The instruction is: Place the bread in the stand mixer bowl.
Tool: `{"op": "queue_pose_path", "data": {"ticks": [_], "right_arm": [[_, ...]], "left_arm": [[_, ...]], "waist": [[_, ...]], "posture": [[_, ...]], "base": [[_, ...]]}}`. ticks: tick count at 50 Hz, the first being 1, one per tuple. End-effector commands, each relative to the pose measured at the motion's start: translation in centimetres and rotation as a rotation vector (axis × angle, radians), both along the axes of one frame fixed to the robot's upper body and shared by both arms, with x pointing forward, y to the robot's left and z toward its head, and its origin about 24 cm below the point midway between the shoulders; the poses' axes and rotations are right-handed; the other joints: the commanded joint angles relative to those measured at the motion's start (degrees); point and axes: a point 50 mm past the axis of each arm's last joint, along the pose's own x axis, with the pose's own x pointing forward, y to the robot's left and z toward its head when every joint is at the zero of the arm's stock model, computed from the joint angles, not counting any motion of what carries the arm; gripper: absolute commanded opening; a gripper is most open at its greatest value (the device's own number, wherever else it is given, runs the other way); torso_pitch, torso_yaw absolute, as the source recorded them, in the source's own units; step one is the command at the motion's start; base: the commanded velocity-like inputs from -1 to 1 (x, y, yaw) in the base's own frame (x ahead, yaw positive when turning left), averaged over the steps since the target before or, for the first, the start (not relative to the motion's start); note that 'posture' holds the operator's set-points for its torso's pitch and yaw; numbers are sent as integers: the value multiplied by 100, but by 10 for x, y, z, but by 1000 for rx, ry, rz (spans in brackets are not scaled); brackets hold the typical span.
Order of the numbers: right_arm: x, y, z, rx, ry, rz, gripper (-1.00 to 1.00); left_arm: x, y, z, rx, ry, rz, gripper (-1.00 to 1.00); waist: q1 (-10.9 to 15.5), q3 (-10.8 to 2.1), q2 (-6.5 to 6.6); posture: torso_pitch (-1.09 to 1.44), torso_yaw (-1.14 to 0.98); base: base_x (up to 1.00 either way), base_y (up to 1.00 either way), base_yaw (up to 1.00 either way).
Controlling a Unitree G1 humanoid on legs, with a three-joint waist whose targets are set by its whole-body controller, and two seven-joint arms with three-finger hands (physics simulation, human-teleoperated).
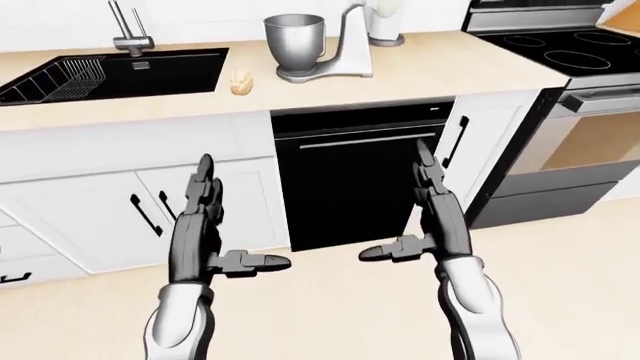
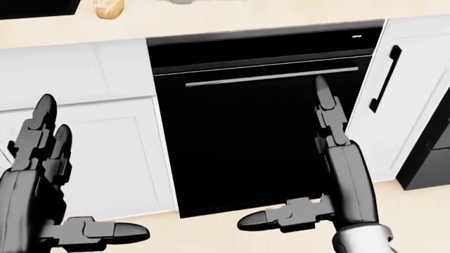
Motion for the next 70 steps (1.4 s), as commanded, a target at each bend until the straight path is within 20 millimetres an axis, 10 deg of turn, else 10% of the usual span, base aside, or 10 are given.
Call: {"op": "queue_pose_path", "data": {"ticks": [1, 3, 8, 16, 29, 41, 54, 63, 67, 70], "right_arm": [[-1, -1, 13, -2, -75, -3, 100], [-1, -1, 13, -2, -76, -3, 100], [-1, -2, 13, -2, -73, -5, 100], [0, -1, 12, -4, -70, -3, 100], [-1, -1, 12, -6, -69, -7, 100], [-1, -1, 12, -5, -71, -5, 100], [1, -1, 10, -10, -59, -11, 100], [1, -1, 10, -13, -57, -10, 100], [1, -1, 10, -14, -57, -10, 100], [1, -1, 10, -14, -57, -9, 100]], "left_arm": [[-1, -3, 13, 4, -78, -16, 100], [-1, -3, 13, 4, -78, -17, 100], [-1, -4, 13, 4, -76, -18, 100], [-1, -4, 12, 4, -75, -19, 100], [-1, -4, 12, 5, -76, -18, 100], [-1, -4, 11, 6, -75, -19, 100], [0, -4, 10, 7, -74, -20, 100], [0, -4, 10, 6, -74, -21, 100], [-1, -4, 11, 7, -74, -21, 100], [-1, -4, 11, 6, -74, -20, 100]], "waist": [[-10, -62, -19], [-18, -160, -359], [-81, -93, -146], [-100, -151, 658], [-8, -116, -374], [-123, -83, 538], [13, -141, -327], [-95, -1, 55], [-128, -134, 601], [-44, -49, 443]], "posture": [[0, 0], [0, 0], [0, 0], [0, 0], [0, 0], [0, 0], [0, 0], [0, 0], [0, 0], [0, 0]], "base": [[10, 0, 0], [11, 0, 0], [12, 0, 0], [12, 0, 0], [13, 0, 0], [16, 0, 0], [19, 0, 0], [19, 0, 0], [19, 0, 0], [19, 0, 0]]}}
